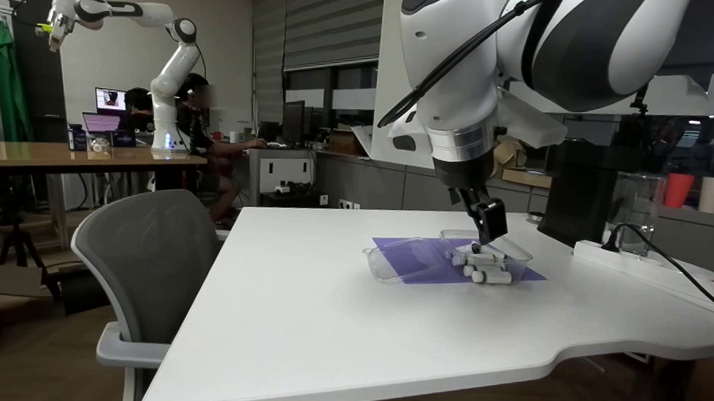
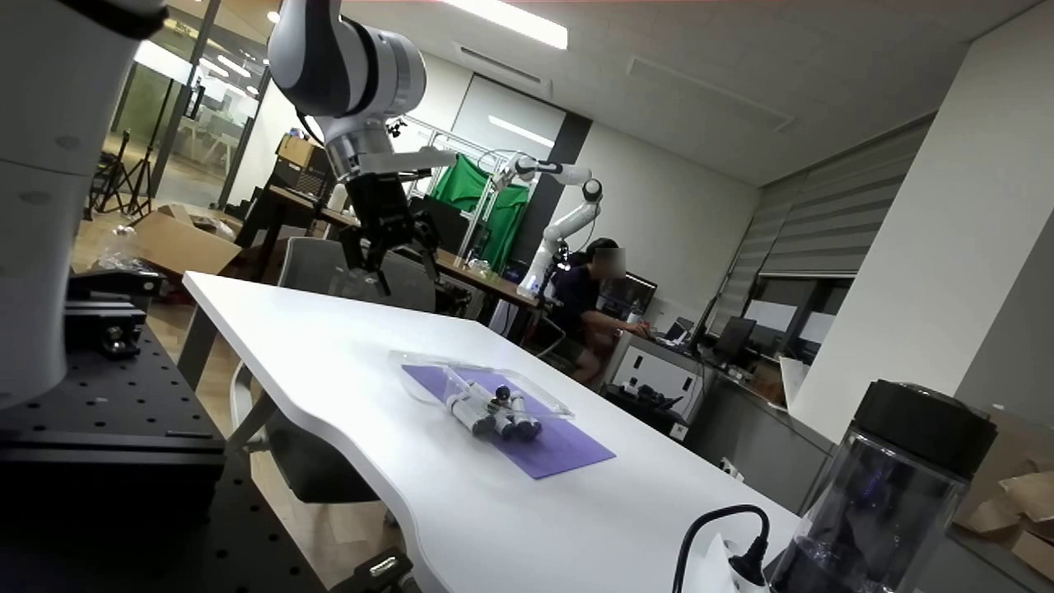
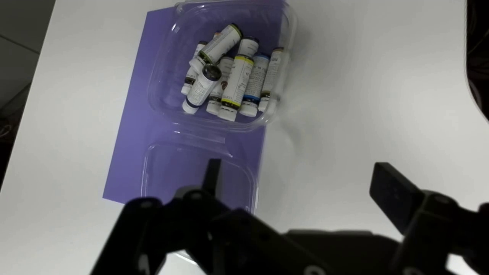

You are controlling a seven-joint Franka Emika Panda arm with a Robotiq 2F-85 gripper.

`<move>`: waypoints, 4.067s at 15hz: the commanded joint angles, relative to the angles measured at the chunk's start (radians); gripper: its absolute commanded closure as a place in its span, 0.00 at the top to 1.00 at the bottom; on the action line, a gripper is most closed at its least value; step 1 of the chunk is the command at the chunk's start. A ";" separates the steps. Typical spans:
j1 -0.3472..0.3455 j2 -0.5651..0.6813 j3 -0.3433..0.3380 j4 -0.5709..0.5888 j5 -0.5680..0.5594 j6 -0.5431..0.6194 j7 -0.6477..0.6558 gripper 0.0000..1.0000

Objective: Close the lid to the box on the table

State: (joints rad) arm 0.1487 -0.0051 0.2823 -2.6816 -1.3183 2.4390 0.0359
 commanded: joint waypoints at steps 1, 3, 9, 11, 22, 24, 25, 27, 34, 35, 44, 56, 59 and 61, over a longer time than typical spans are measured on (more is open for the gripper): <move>0.039 0.036 -0.017 0.011 -0.059 -0.030 0.053 1.00; 0.051 0.084 -0.015 0.024 -0.131 -0.046 0.094 1.00; 0.118 0.292 0.007 0.080 -0.486 -0.198 0.315 1.00; 0.127 0.370 0.012 0.113 -0.592 -0.241 0.405 1.00; 0.034 0.585 -0.003 0.307 -0.700 -0.312 0.390 1.00; 0.028 0.599 -0.005 0.320 -0.700 -0.309 0.386 1.00; 0.028 0.603 -0.005 0.322 -0.700 -0.309 0.386 1.00; 0.030 0.606 -0.004 0.324 -0.700 -0.310 0.386 1.00; 0.048 0.608 -0.003 0.326 -0.748 -0.378 0.456 1.00; 0.047 0.609 0.001 0.327 -0.755 -0.393 0.475 1.00; 0.035 0.653 0.019 0.344 -0.893 -0.434 0.672 1.00; 0.077 0.758 0.054 0.359 -1.076 -0.669 0.840 1.00; 0.086 0.776 0.055 0.369 -1.098 -0.706 0.846 1.00; 0.096 0.787 0.054 0.372 -1.107 -0.743 0.845 1.00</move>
State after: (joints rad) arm 0.2316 0.7389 0.3392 -2.3265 -2.3805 1.7581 0.8230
